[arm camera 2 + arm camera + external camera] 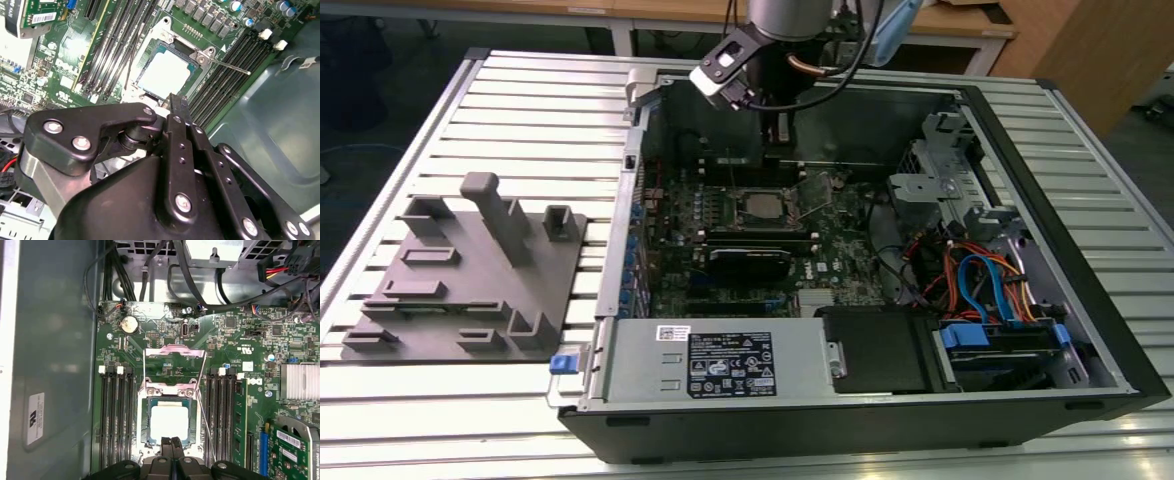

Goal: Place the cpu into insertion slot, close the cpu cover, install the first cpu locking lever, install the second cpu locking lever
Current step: 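Close the cpu cover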

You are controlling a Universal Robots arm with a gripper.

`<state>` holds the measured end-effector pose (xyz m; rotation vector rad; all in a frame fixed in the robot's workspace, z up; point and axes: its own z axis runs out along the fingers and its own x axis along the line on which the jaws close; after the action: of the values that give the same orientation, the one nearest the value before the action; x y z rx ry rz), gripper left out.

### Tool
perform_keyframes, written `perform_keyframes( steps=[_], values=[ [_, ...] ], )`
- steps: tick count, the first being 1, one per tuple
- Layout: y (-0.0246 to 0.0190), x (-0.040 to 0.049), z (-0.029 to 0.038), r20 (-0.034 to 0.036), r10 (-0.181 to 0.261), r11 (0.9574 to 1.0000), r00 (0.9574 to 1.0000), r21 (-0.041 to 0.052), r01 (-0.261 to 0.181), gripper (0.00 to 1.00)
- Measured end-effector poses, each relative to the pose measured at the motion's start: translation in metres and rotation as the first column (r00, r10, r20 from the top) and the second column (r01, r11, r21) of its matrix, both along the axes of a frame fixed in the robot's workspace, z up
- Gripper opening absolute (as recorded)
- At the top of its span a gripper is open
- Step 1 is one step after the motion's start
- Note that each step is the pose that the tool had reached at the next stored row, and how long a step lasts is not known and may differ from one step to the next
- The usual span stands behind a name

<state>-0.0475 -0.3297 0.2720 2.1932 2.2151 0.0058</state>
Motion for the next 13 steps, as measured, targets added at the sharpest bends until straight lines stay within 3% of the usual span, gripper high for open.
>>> perform_keyframes(
  steps=[4,13],
  values=[
    [0.0000,0.0000,0.0060,-0.0005,0.000,1.0000,1.0000,-0.0001,0.000,0.10],
    [-0.0007,0.0004,0.0063,-0.0008,0.000,1.0000,1.0000,-0.0001,0.000,0.10]
  ],
)
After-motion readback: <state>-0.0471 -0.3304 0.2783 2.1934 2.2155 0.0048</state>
